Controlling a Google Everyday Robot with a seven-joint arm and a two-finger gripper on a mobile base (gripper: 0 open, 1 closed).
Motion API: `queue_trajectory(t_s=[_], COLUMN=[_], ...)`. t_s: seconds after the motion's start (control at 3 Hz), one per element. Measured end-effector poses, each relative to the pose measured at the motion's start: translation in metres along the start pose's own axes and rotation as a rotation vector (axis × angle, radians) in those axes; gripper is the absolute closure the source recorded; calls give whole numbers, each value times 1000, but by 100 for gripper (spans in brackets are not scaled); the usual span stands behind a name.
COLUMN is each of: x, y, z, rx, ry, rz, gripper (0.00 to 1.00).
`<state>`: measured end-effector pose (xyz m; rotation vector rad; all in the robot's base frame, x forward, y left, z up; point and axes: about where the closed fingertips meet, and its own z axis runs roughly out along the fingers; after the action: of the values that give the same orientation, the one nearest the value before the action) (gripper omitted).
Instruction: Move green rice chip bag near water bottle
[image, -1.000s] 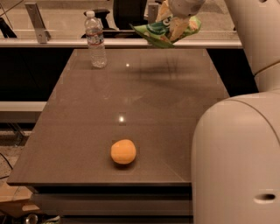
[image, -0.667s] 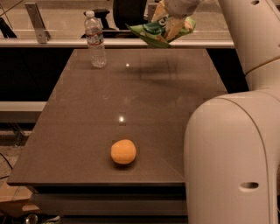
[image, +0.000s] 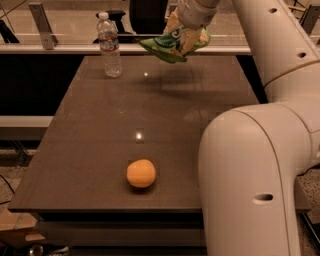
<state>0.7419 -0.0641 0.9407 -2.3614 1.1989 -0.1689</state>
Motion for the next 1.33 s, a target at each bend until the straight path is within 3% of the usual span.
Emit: queue_trajectory(t_s=[0.67, 1.33], x=[-10, -11], y=[-1, 7], z=[29, 51], rx=[-9, -17], ry=[-82, -140], rz=[-18, 5], gripper=[100, 100])
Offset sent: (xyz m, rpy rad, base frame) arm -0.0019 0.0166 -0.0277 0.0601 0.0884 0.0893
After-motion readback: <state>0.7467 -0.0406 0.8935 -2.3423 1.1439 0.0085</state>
